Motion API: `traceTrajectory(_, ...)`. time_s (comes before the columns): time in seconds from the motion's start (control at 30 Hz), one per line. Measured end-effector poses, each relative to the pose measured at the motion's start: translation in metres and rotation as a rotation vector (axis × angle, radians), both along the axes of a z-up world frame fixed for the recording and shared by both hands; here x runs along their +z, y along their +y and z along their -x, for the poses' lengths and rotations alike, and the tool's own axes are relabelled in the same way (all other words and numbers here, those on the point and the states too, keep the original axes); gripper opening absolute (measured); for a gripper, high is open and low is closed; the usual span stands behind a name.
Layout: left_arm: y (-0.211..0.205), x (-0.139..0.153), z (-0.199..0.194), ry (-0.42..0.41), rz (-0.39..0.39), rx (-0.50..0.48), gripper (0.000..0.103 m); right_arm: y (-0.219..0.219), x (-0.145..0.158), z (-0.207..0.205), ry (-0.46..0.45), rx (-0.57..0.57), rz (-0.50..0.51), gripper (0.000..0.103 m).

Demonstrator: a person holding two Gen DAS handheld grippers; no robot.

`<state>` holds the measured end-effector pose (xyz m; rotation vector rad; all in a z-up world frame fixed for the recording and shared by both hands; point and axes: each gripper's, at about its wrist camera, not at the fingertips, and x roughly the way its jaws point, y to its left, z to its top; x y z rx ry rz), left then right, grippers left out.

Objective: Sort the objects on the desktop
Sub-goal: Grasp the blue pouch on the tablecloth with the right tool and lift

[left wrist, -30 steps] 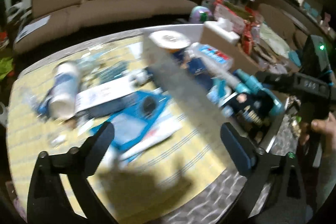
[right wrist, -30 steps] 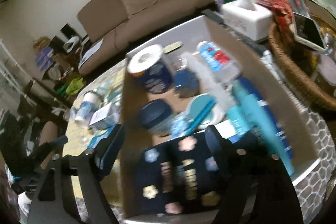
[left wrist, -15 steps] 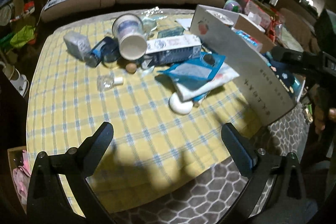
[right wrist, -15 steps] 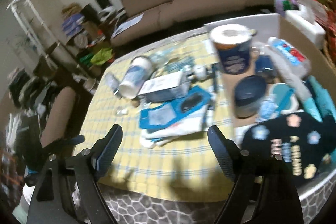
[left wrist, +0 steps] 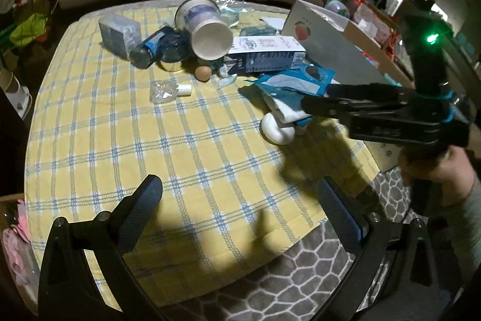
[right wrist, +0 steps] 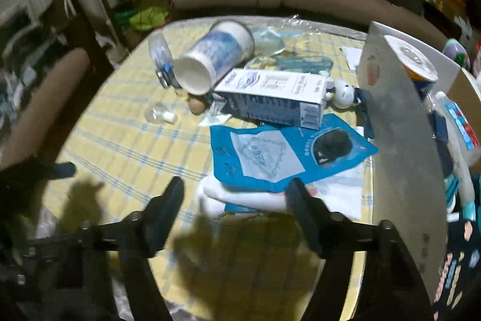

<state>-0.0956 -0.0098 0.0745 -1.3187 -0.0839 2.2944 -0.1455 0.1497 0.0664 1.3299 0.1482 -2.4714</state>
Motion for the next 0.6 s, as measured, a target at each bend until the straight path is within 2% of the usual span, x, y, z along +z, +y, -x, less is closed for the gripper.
traceTrajectory(0.17, -0.009, -0.009, 0.008, -0.042, -0.055, 0.033, 0.103, -0.005, -0.013, 0.013, 0.014, 0.003, -0.037, 0.039)
traceTrajectory(0.2, -0.01, -0.009, 0.009, -0.047, -0.068, 0.037, 0.103, -0.005, -0.013, 0.014, 0.015, 0.003, -0.029, 0.036)
traceTrajectory(0.27, -0.011, -0.01, 0.011, -0.054, -0.084, 0.046, 0.103, -0.003, -0.012, 0.016, 0.003, 0.002, 0.024, 0.021)
traceTrajectory(0.43, -0.012, -0.01, 0.012, -0.058, -0.11, 0.059, 0.103, 0.001, -0.01, 0.013, -0.037, 0.011, 0.12, 0.015)
traceTrajectory(0.6, -0.02, -0.008, 0.014, -0.074, -0.172, 0.087, 0.103, 0.012, -0.01, 0.008, -0.116, -0.002, 0.321, 0.013)
